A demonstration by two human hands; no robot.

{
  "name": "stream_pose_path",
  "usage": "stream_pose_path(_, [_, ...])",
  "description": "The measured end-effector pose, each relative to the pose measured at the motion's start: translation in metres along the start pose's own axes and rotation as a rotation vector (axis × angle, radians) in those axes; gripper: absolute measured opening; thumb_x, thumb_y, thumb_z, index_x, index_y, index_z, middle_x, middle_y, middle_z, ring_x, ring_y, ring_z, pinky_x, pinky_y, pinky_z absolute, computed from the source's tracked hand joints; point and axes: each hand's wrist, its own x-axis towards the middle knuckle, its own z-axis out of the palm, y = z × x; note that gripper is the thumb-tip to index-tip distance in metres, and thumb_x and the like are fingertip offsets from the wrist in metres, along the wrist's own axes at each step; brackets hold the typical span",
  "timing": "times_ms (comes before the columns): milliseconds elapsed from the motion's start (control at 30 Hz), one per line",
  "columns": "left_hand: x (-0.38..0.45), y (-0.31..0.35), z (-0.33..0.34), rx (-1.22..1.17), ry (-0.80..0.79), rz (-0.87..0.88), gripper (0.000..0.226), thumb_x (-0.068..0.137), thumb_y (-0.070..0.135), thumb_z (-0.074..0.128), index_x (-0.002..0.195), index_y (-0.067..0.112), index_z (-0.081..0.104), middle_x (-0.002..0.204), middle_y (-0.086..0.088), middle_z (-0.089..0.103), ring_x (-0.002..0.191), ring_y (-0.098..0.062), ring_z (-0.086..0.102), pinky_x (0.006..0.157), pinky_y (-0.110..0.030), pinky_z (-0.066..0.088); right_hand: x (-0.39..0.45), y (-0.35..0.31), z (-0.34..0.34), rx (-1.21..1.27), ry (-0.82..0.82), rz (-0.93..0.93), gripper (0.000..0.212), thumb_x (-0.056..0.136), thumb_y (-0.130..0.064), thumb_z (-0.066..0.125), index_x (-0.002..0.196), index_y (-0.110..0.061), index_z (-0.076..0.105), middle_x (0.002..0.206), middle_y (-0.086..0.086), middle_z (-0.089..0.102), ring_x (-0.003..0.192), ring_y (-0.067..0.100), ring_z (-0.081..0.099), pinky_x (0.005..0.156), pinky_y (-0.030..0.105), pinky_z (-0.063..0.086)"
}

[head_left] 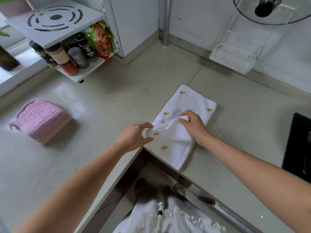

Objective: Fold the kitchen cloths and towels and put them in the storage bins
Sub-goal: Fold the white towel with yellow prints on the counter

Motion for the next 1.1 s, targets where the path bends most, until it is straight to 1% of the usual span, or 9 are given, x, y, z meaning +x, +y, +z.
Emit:
stream_pose_path(167, [-0.010, -0.001, 0.005, 0.016, 0.070, 0.087, 0.051, 0.083, -0.003, 0.046, 0.125, 0.024, 0.057, 0.097, -0.005, 0.071, 0.059, -0.012, 0.052, 0.062, -0.026, 0.044, -0.007, 0.006, -0.003, 0.019, -0.195, -0.026, 0.008, 0.091, -0.007, 0.057, 0.090, -0.014, 0.061, 0.085, 0.000, 0.061, 0.078, 0.014, 0.056, 0.067, 0.021, 0.044])
stream_pose_path(267, [-0.021, -0.013, 0.005, 0.159, 0.026, 0.213, 0.059, 0.085, -0.006, 0.042, 0.133, 0.028, 0.053, 0.121, -0.001, 0.067, 0.072, -0.025, 0.065, 0.066, -0.030, 0.049, -0.013, 0.011, -0.010, -0.008, -0.395, -0.045, 0.017, 0.089, -0.004, 0.059, 0.090, -0.019, 0.067, 0.074, -0.008, 0.060, 0.068, 0.006, 0.051, 0.059, 0.015, 0.039])
stream_pose_path(367, [-0.025, -0.018, 0.002, 0.437, -0.125, 0.285, 0.069, 0.086, -0.005, 0.036, 0.141, 0.037, 0.040, 0.147, 0.023, 0.035, 0.093, -0.021, 0.067, 0.063, -0.025, 0.040, -0.020, 0.015, -0.007, -0.230, -0.608, -0.081, 0.025, 0.083, -0.001, 0.063, 0.097, -0.020, 0.070, 0.065, -0.016, 0.057, 0.061, 0.002, 0.045, 0.059, 0.015, 0.036])
stream_pose_path(467, [-0.025, -0.015, -0.010, 0.500, -0.312, 0.291, 0.077, 0.082, -0.002, 0.034, 0.145, 0.041, 0.031, 0.150, 0.032, 0.018, 0.104, -0.016, 0.062, 0.071, -0.026, 0.042, -0.036, 0.020, 0.006, -0.639, -0.895, -0.214, 0.033, 0.082, -0.007, 0.060, 0.109, -0.022, 0.070, 0.102, -0.009, 0.070, 0.092, 0.005, 0.063, 0.086, 0.024, 0.047])
stream_pose_path(567, [-0.020, -0.012, -0.026, 0.451, -0.373, 0.243, 0.073, 0.083, 0.001, 0.033, 0.141, 0.044, 0.038, 0.147, 0.030, 0.031, 0.119, -0.010, 0.055, 0.084, -0.023, 0.042, -0.041, 0.011, 0.010, -0.932, -1.080, -0.299, 0.024, 0.084, -0.023, 0.060, 0.105, -0.024, 0.072, 0.132, -0.007, 0.059, 0.123, 0.007, 0.052, 0.105, 0.027, 0.038])
stream_pose_path(667, [-0.007, -0.001, -0.029, 0.328, -0.127, 0.147, 0.051, 0.093, 0.010, 0.035, 0.133, 0.038, 0.050, 0.135, 0.021, 0.052, 0.115, -0.011, 0.056, 0.074, -0.025, 0.043, -0.016, -0.014, 0.004, -0.807, -0.909, -0.299, 0.018, 0.085, -0.025, 0.056, 0.083, -0.016, 0.071, 0.087, -0.004, 0.071, 0.082, 0.014, 0.063, 0.081, 0.033, 0.047])
stream_pose_path(767, [0.013, 0.005, -0.019, 0.091, -0.020, -0.107, 0.038, 0.096, 0.021, 0.049, 0.133, 0.022, 0.046, 0.126, 0.004, 0.058, 0.107, -0.019, 0.056, 0.078, -0.028, 0.046, 0.045, -0.030, 0.000, -0.891, -0.504, -0.411, 0.030, 0.090, -0.009, 0.044, 0.106, -0.021, 0.066, 0.108, -0.004, 0.067, 0.095, 0.015, 0.058, 0.082, 0.030, 0.045])
stream_pose_path(867, [0.026, 0.002, -0.013, -0.061, -0.153, -0.370, 0.041, 0.089, 0.022, 0.061, 0.127, 0.011, 0.048, 0.113, -0.008, 0.063, 0.096, -0.026, 0.062, 0.081, -0.036, 0.052, 0.100, -0.042, -0.004, -1.118, -0.404, -0.457, 0.051, 0.083, 0.007, 0.037, 0.122, -0.021, 0.052, 0.119, 0.001, 0.054, 0.097, 0.026, 0.054, 0.074, 0.033, 0.046])
stream_pose_path(1100, [0.024, -0.009, -0.009, -0.510, -0.415, -0.545, 0.014, 0.084, 0.019, 0.069, 0.091, 0.007, 0.069, 0.095, -0.004, 0.071, 0.082, -0.020, 0.072, 0.078, -0.029, 0.059, 0.165, -0.043, -0.002, -1.700, -0.460, -0.622, 0.051, 0.092, -0.006, 0.047, 0.141, -0.015, 0.034, 0.137, 0.005, 0.044, 0.129, 0.024, 0.041, 0.103, 0.035, 0.030])
